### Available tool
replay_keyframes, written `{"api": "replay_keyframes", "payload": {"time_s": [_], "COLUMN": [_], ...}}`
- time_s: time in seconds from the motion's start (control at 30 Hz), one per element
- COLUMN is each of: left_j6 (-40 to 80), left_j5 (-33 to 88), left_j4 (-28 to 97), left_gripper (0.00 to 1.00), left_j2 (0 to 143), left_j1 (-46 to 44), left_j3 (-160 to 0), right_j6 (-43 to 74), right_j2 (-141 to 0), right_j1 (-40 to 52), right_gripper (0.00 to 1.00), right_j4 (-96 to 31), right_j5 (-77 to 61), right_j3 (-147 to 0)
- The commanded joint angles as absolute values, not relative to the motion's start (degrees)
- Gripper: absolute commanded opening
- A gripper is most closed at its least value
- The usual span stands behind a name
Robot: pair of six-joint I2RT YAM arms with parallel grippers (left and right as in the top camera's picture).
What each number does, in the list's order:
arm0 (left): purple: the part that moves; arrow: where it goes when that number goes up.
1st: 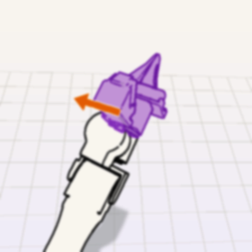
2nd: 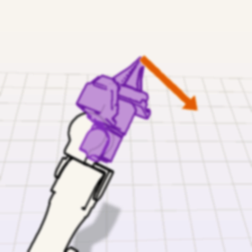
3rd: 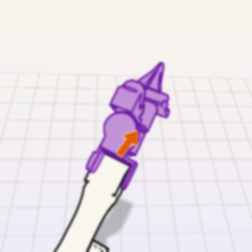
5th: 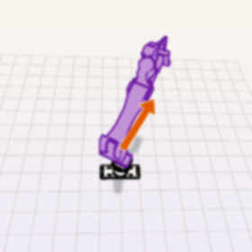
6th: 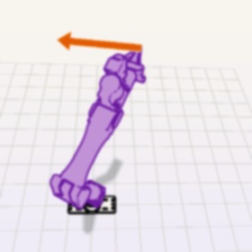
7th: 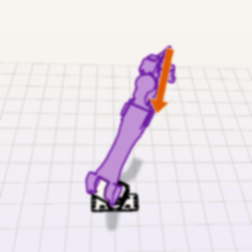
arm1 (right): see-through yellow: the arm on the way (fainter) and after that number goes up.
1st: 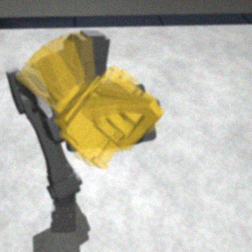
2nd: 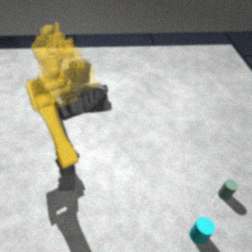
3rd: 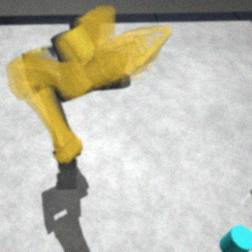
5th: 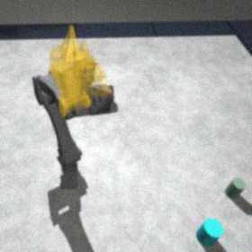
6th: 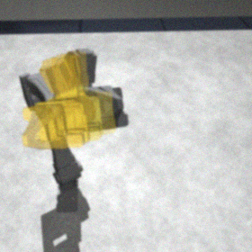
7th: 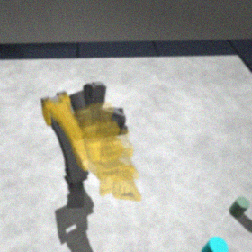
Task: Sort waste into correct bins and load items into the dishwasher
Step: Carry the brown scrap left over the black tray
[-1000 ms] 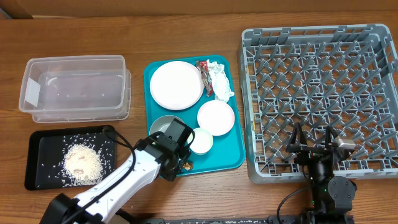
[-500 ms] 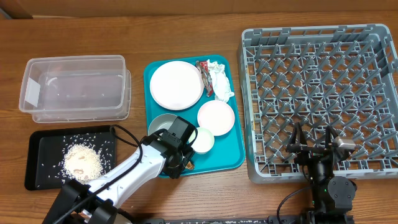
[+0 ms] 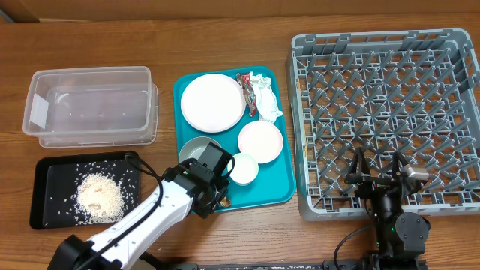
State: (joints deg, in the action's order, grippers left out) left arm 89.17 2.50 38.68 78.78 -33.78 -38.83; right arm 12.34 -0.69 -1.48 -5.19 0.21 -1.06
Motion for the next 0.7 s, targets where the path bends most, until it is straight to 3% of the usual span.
{"api": "replay_keyframes", "payload": {"time_s": [0.0,0.37,0.67], "left_j6": [87.57,86.74,86.06], "left_j5": [0.97,0.25,-12.36], "left_j4": [39.44,46.22,57.12], "left_gripper": [0.22,0.21,0.25], "left_j2": [77.12,68.20,58.87], "left_j1": [-34.15,-34.09,-28.91], "left_j3": [-38.41,-40.75,-45.47], "right_j6": [12.14,12.14,12.14], "right_j2": [-0.19,-0.19,-0.19], "right_j1": [-1.67,-1.67,-1.67], "right_gripper": [1.00,1.00,1.00], "right_j4": [-4.82,-4.82,-4.82], "right_j5": [-0.12,-0.12,-0.12], "right_j3": [-0.45,-0.45,-0.45]}}
